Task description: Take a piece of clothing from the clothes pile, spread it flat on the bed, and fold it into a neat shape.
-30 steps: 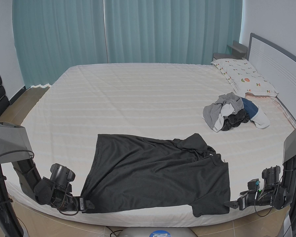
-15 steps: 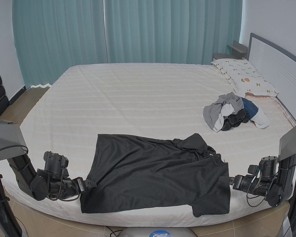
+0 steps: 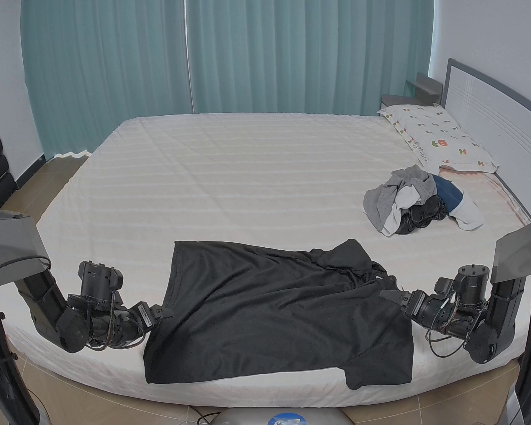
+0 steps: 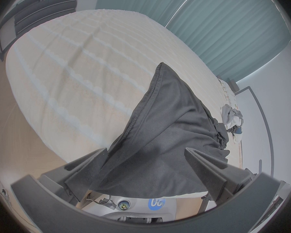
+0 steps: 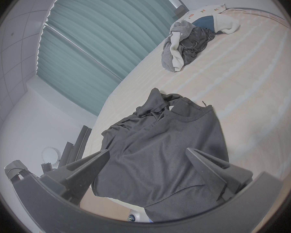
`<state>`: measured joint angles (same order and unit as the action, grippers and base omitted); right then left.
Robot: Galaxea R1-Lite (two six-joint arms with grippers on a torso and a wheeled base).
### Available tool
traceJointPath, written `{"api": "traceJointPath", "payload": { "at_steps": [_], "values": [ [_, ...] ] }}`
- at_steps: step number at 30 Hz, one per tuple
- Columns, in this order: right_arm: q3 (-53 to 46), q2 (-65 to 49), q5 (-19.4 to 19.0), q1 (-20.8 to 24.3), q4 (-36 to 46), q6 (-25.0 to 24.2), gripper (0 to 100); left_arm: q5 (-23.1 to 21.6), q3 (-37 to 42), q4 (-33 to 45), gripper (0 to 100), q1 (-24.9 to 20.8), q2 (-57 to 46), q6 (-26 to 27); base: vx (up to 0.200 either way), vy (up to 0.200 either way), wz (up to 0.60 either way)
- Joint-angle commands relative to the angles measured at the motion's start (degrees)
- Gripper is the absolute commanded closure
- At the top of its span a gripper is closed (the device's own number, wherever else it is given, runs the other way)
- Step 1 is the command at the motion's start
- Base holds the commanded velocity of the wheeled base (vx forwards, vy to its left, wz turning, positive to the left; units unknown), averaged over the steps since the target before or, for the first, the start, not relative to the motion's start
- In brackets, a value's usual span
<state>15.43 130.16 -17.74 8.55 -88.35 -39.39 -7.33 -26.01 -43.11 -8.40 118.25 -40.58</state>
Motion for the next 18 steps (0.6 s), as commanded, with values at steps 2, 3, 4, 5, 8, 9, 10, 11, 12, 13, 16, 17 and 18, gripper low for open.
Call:
{"api": "traceJointPath", "payload": {
  "at_steps": [2,3,4,5,8,9,10,11,12,13,16,17,18],
  "values": [
    [0.83,1.41,0.33,0.16,-0.25,-0.08,0,0.03,-0.44,-0.14,0,-0.04,1.11,-0.11,0.000,0.000,0.00],
    [1.18,1.76,0.77,0.16,-0.16,-0.08,0,0.03,-0.53,-0.14,0,-0.04,1.37,-0.11,0.000,0.000,0.00],
    [1.53,2.12,1.48,0.16,-0.16,-0.08,0,0.03,-0.70,-0.14,0,-0.04,1.55,-0.20,0.000,0.000,0.00],
    [1.53,2.12,1.48,0.16,-0.16,-0.08,0,0.03,-0.70,-0.14,0,-0.04,1.55,-0.20,0.000,0.000,0.00],
    [2.76,3.00,4.03,0.51,-0.07,-0.08,0,0.12,-1.14,0.04,0,-0.04,1.46,-0.64,0.000,0.000,0.00],
    [3.02,3.08,4.47,0.68,-0.16,-0.16,0,0.03,-1.23,0.04,0,-0.04,1.55,-0.90,0.000,0.000,0.00],
    [3.38,3.17,4.91,0.77,-0.16,-0.16,0,0.03,-1.32,0.04,0,-0.13,1.72,-1.25,0.200,0.000,0.00],
    [3.81,3.43,5.34,0.77,-0.16,-0.16,0,0.12,-1.41,0.04,0,-0.30,1.99,-1.43,0.200,0.000,0.00],
    [4.25,3.61,5.96,0.77,-0.25,-0.08,0,0.12,-1.41,0.04,0,-0.48,2.16,-1.52,0.200,0.000,0.00],
    [4.87,3.79,6.93,0.77,-0.25,-0.08,0,0.12,-1.50,0.04,0,-0.65,2.43,-1.61,0.200,0.000,0.00],
    [6.80,4.05,8.95,0.77,0.10,-0.08,0,0.12,-1.41,-0.05,0,-0.83,2.51,-1.61,0.133,0.000,0.00],
    [8.39,4.58,10.09,0.77,0.37,-0.08,0,0.12,-1.23,-0.05,0,-0.92,2.51,-1.61,0.000,0.000,0.00],
    [9.53,5.02,10.71,0.77,0.81,-0.08,0,0.03,-1.23,-0.05,0,-0.92,2.60,-1.61,0.000,0.000,0.00]
  ]
}}
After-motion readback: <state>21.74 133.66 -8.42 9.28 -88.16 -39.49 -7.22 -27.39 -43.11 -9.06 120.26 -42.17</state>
